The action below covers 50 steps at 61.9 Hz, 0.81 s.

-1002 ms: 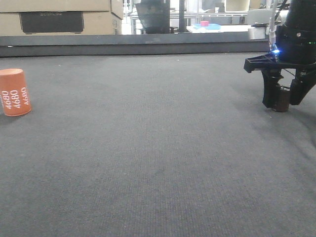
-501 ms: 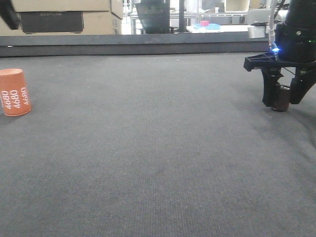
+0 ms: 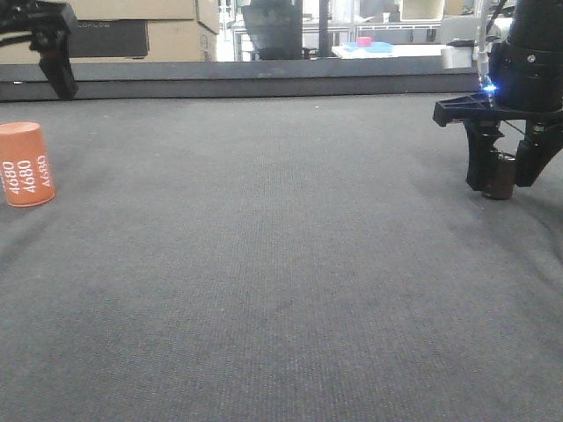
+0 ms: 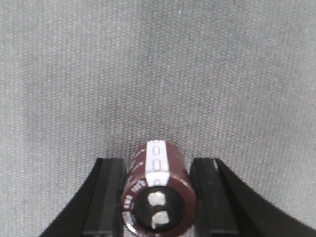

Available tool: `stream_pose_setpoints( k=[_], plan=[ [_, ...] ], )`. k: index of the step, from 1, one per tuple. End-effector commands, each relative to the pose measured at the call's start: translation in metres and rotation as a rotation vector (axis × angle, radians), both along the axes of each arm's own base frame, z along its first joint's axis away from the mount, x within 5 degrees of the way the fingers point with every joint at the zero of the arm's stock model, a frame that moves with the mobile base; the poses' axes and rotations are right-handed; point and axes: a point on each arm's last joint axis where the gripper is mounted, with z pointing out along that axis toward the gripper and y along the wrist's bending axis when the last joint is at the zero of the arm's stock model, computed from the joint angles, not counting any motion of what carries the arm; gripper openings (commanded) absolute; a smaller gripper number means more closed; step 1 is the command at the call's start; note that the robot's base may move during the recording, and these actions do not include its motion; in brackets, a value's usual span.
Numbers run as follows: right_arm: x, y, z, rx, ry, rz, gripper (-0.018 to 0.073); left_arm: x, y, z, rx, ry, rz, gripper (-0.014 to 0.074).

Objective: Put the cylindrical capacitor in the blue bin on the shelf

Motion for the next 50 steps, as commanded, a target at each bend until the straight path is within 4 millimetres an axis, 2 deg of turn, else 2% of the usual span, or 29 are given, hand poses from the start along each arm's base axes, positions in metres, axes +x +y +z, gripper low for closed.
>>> stream_pose_setpoints(
  k=[1,29,50],
  plan=[
    [0.001,0.000,0.003,-0.003,-0.008,0.004,-0.0167,0.004,0.002,-0.002,0.026,0.007,0.020,0.0490],
    [0.002,0.000,0.004,-0.001,-0.020,0.003,-0.0167,0.012,0.002,-0.034,0.014,0.115,0.054,0.0485],
    [0.002,0.001,0.004,0.000,-0.027,0.002,-0.0167,0.013,0.005,-0.048,0.010,0.190,0.094,0.0422]
  ],
)
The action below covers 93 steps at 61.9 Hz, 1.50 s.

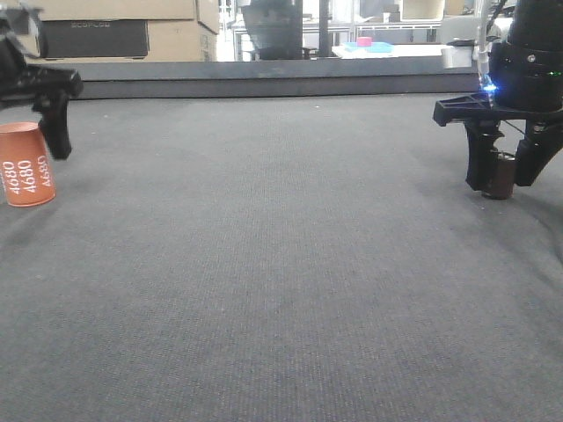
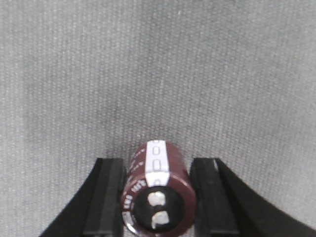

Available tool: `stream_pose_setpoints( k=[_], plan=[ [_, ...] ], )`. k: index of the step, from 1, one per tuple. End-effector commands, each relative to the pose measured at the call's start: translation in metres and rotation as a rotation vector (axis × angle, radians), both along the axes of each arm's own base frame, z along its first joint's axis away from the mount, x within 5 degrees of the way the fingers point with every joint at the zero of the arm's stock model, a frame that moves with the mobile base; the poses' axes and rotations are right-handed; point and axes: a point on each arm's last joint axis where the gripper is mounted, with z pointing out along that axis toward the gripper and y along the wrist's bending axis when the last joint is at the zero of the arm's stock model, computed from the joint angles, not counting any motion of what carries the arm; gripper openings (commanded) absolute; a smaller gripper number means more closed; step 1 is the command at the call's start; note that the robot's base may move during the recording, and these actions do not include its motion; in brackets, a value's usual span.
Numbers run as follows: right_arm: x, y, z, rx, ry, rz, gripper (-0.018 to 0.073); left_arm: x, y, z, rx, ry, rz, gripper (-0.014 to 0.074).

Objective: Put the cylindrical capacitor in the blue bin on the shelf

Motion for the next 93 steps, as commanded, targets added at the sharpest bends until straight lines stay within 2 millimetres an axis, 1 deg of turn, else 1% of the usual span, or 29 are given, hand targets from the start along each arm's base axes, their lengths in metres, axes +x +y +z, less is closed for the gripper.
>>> stream_pose_setpoints(
  k=[1,45,50,52,55,59,60,66,67,68,69,74,80,88,93],
  plan=[
    [0.002,0.001,0.004,0.000,-0.023,0.003,-0.0167,0.000,0.001,0.001,-0.011,0.005,0.017,0.0422],
    [0.002,0.000,0.004,-0.001,-0.021,0.003,-0.0167,0.002,0.001,0.002,-0.014,-0.012,0.017,0.0423],
    [0.002,0.000,0.004,-0.001,-0.021,0.003,-0.0167,0.001,0.001,0.002,-0.013,-0.005,0.017,0.0412],
    [0.002,0.001,0.004,0.000,-0.023,0.003,-0.0167,0.001,0.001,0.002,-0.012,-0.003,0.017,0.0398],
    [0.002,0.001,0.004,0.000,-0.025,0.003,-0.0167,0.001,0.001,0.002,-0.012,-0.002,0.017,0.0349],
    [0.003,0.001,0.004,0.001,-0.031,0.002,-0.0167,0.001,0.001,0.001,-0.012,-0.001,0.017,0.0250],
    [0.003,0.001,0.004,0.001,-0.032,0.002,-0.0167,0.001,0.001,0.001,-0.012,-0.001,0.017,0.0204],
    [0.002,0.001,0.006,0.001,-0.034,0.002,-0.0167,-0.001,0.001,0.001,-0.011,0.014,0.018,-0.0006],
    [0.002,0.000,0.007,0.002,-0.035,0.002,-0.0167,-0.001,0.001,0.001,-0.010,0.019,0.019,-0.0062],
    [0.002,0.000,0.008,0.002,-0.038,0.002,-0.0167,-0.001,0.001,0.001,-0.011,0.024,0.019,-0.0099],
    [0.001,0.000,0.009,0.003,-0.041,0.002,-0.0167,-0.002,0.001,0.001,-0.011,0.027,0.020,-0.0110],
    [-0.001,0.000,0.020,0.010,-0.076,-0.007,-0.0167,-0.003,0.002,0.000,-0.008,0.042,0.020,-0.0111],
    [-0.005,-0.001,0.041,0.028,-0.146,-0.027,-0.0167,-0.007,0.001,0.007,-0.008,0.042,0.019,-0.0111],
    [-0.014,-0.002,0.072,0.051,-0.242,-0.045,-0.0167,-0.013,-0.002,0.031,-0.025,-0.039,0.004,-0.0111],
    [-0.021,-0.004,0.086,0.061,-0.298,-0.047,-0.0167,-0.021,-0.007,0.051,-0.041,-0.122,-0.014,-0.0111]
  ],
)
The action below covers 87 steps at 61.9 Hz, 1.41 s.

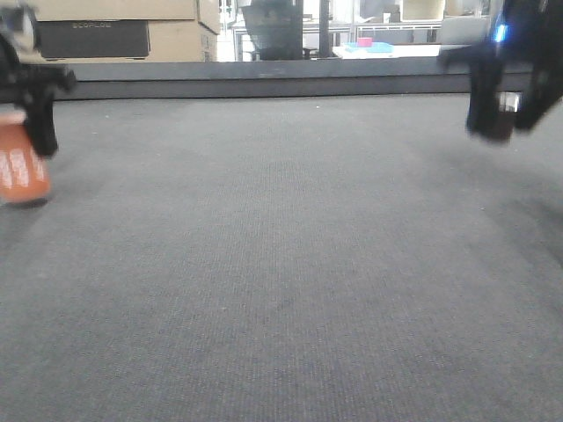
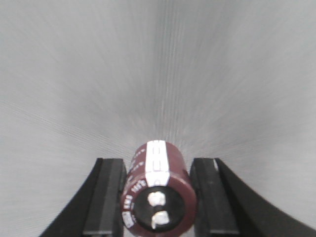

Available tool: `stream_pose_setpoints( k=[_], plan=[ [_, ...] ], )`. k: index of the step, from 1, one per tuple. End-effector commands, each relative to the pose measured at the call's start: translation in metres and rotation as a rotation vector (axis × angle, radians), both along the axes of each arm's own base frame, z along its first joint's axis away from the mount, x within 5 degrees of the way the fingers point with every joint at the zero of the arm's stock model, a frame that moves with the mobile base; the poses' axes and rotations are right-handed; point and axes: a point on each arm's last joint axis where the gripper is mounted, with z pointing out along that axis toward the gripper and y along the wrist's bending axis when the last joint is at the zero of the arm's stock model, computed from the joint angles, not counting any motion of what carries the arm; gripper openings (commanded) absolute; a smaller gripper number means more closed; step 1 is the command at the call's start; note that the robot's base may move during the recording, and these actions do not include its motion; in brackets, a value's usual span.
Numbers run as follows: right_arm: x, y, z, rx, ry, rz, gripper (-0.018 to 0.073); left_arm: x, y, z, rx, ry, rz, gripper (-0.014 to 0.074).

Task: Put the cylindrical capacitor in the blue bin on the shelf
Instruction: 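Lift both held cylinders up off the carpet, then drive away from the table holding both cylinders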

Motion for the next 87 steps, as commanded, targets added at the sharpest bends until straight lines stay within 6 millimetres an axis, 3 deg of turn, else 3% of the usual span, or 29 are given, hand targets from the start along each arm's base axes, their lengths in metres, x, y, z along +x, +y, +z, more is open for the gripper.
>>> stream_pose_setpoints(
  k=[1,8,17,37,58,78,87],
  plan=[
    [-0.010,-0.002,0.026,0.016,-0.108,-0.009,-0.0167,-0.010,-0.007,0.028,-0.031,-0.105,-0.015,-0.0111],
    [-0.027,-0.005,0.033,0.031,-0.188,-0.020,-0.0167,-0.029,-0.012,0.050,-0.054,-0.215,-0.040,-0.0111],
    [-0.055,-0.011,0.031,0.055,-0.299,-0.040,-0.0167,-0.054,-0.014,0.061,-0.109,-0.366,-0.054,-0.0111],
    [-0.124,-0.025,0.029,0.102,-0.596,-0.063,-0.0167,-0.122,0.001,0.063,-0.197,-0.666,-0.048,-0.0111],
    [-0.186,-0.037,0.033,0.089,-0.797,-0.036,-0.0167,-0.203,0.019,0.072,-0.249,-0.927,-0.052,-0.0111],
    [-0.244,-0.047,0.069,0.128,-1.040,-0.039,-0.0165,-0.282,0.037,0.085,-0.253,-1.152,-0.079,-0.0111],
    [-0.266,-0.051,0.083,0.145,-1.131,-0.042,-0.0165,-0.306,0.043,0.094,-0.265,-1.252,-0.080,-0.0111]
  ],
)
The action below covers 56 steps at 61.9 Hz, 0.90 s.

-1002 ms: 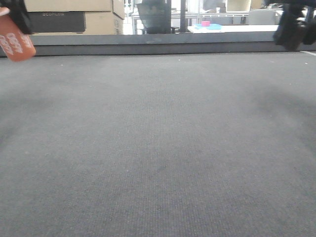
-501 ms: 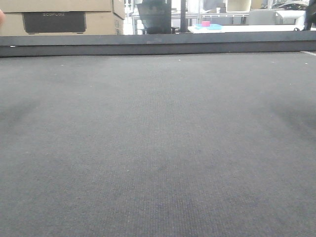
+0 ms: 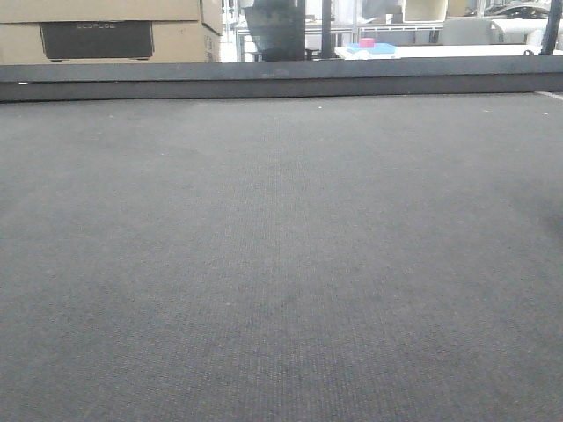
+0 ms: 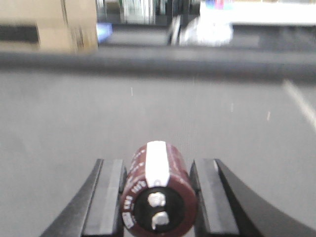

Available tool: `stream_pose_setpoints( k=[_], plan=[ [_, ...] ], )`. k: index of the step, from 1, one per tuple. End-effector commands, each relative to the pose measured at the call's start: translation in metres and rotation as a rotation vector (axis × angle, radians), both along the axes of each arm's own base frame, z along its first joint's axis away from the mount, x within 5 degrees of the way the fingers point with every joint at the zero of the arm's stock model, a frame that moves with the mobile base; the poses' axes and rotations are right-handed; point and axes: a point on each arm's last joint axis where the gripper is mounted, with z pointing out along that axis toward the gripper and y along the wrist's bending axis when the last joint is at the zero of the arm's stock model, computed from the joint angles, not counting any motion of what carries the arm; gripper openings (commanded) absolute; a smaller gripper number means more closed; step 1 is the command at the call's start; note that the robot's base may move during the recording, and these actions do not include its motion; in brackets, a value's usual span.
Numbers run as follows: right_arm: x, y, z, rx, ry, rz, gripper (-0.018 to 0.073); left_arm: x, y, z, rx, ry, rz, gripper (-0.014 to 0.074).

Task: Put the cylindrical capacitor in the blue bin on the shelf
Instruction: 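Drive away from the table holding both cylinders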

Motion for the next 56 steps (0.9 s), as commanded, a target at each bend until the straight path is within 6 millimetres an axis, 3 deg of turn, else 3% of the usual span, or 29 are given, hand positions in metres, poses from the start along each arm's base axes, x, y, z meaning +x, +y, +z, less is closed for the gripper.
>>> stream_pose_setpoints(
  k=[1,23,56],
  plan=[
    [-0.015,-0.003,0.011,0.003,-0.094,0.000,-0.0165,-0.015,0.003,0.007,-0.014,-0.080,-0.003,-0.0111],
    [-0.051,-0.009,0.027,0.028,-0.241,-0.001,-0.0165,-0.052,0.012,0.018,-0.037,-0.235,0.018,-0.0111],
    [-0.053,-0.009,0.029,0.031,-0.256,-0.001,-0.0165,-0.057,0.013,0.020,-0.043,-0.262,0.018,-0.0111]
  ],
)
